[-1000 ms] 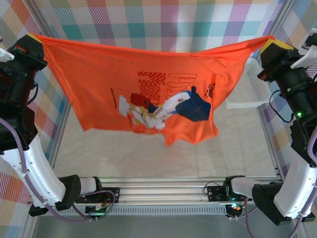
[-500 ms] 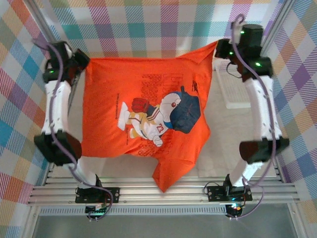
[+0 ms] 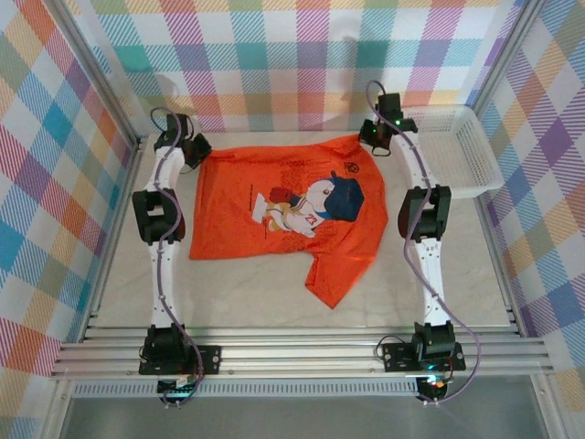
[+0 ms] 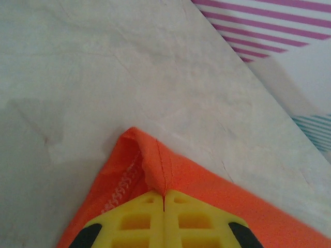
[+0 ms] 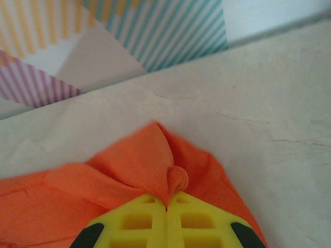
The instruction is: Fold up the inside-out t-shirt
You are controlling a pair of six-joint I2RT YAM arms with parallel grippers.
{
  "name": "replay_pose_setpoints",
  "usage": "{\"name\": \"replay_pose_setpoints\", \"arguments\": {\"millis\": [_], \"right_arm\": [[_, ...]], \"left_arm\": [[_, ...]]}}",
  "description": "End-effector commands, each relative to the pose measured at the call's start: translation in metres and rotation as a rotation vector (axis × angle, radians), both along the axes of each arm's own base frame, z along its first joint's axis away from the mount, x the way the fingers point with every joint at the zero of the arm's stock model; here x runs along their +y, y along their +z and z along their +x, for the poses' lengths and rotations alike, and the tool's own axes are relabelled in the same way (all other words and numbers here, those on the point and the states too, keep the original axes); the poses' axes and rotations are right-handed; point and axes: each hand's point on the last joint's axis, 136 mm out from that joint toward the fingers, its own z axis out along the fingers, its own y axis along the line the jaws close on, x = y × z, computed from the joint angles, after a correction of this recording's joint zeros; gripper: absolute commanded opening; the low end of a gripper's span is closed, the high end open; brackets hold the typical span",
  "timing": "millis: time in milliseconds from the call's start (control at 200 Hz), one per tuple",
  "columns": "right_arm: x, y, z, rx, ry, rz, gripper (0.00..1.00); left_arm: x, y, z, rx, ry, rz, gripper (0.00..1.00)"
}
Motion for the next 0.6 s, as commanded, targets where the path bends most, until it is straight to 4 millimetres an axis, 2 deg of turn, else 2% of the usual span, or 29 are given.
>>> {"name": "replay_pose_setpoints", "arguments": {"millis": [0, 65, 105, 135, 175, 250, 350, 415, 495, 560, 595], "right_arm": [[-0.002, 0.04, 0.025, -0.144, -0.076, 0.099, 0.01], [0.007, 0.041, 0.031, -0.159, -0.053, 0.189, 0.17], [0.008, 0.044, 0.033, -0.16, -0.057, 0.242, 0.39], [0.01, 0.048, 0.033, -0.154, -0.056, 0.294, 0.48], [0.012, 0.056, 0.032, -0.149, -0.044, 0.349, 0.53], [0.012, 0.075, 0.021, -0.126, -0.037, 0.385, 0.54], [0.022, 0.092, -0.006, -0.061, 0.011, 0.391, 0.55], [0.033, 0.091, -0.03, 0.019, 0.046, 0.405, 0.53], [0.056, 0.077, -0.066, 0.114, 0.114, 0.401, 0.49], [0.073, 0.06, -0.097, 0.17, 0.158, 0.377, 0.49], [0.08, 0.052, -0.113, 0.188, 0.175, 0.36, 0.5]], "left_arm": [[0.002, 0.028, 0.013, -0.063, 0.019, -0.033, 0.04], [0.005, 0.027, 0.014, -0.065, 0.032, -0.042, 0.28], [0.007, 0.032, 0.013, -0.069, 0.031, -0.04, 0.38], [0.008, 0.038, 0.011, -0.071, 0.03, -0.032, 0.48], [0.011, 0.049, 0.008, -0.073, 0.032, -0.011, 0.62], [0.015, 0.078, -0.002, -0.083, 0.034, 0.034, 0.78], [0.017, 0.116, -0.032, -0.049, 0.064, 0.132, 0.82], [0.003, 0.133, -0.059, -0.028, 0.052, 0.174, 0.82], [-0.039, 0.136, -0.092, -0.051, -0.025, 0.106, 0.83], [-0.074, 0.127, -0.117, -0.058, -0.087, 0.003, 0.83], [-0.09, 0.115, -0.132, -0.035, -0.112, -0.046, 0.83]]}}
